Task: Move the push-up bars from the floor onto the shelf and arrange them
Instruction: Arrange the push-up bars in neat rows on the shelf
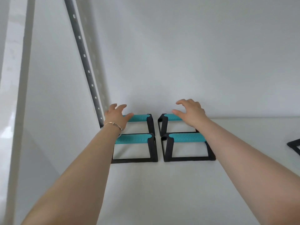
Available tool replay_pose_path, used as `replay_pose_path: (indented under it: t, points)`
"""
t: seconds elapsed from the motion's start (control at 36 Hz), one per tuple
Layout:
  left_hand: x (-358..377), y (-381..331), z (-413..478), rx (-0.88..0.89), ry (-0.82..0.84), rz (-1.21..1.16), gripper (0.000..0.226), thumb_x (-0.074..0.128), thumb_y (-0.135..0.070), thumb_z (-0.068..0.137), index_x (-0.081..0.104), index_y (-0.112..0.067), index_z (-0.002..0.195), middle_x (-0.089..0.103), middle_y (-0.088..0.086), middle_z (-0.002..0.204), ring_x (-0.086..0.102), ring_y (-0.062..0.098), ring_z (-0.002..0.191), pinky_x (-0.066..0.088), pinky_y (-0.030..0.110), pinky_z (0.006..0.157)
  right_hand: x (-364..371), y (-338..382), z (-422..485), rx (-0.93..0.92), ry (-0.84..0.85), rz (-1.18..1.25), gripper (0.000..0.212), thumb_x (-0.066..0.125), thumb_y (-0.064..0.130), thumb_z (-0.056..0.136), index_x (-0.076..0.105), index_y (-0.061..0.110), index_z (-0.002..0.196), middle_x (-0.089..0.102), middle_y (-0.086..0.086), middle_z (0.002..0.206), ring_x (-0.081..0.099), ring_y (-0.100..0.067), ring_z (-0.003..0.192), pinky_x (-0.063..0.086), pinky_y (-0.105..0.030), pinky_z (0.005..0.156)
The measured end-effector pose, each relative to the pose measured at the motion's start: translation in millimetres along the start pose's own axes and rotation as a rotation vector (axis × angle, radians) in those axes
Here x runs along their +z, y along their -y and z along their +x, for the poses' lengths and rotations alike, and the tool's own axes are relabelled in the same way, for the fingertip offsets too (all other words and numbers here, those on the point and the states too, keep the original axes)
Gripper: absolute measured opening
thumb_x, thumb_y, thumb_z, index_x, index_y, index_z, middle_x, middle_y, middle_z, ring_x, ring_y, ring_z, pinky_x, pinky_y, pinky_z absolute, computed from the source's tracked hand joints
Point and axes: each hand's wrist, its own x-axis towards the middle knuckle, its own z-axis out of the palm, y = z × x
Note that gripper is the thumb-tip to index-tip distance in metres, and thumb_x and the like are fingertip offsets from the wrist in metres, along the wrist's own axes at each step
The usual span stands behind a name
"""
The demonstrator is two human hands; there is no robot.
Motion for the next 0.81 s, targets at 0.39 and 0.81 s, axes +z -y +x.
replay_pose_path:
  t: [0.39, 0.81]
  points:
    - [12, 9, 27, 0.062, 0.173, 0.215, 0.069, 0.039, 0.012, 0.081, 0.056, -0.031, 0.132, 0.058, 0.003, 0.125, 0.060, 0.027, 0.103, 0.049, 0.030, 0.082, 35, -38, 44, -0.020, 0.347, -0.231, 0.041, 0.039, 0.049, 0.100, 0.040, 0.049, 0.141, 0.056, -0.005, 0.126, 0.046, -0.034, 0.118, 0.039, -0.046, 0.103]
    - [9, 7, 27, 0.088, 0.161, 0.240, 0.074, 0.037, 0.014, 0.079, 0.053, -0.030, 0.136, 0.057, 0.003, 0.126, 0.057, 0.026, 0.107, 0.047, 0.028, 0.085, 34, -29, 37, 0.034, 0.319, -0.230, 0.038, 0.037, 0.050, 0.100, 0.040, 0.054, 0.138, 0.052, -0.002, 0.123, 0.039, -0.032, 0.117, 0.043, -0.052, 0.097]
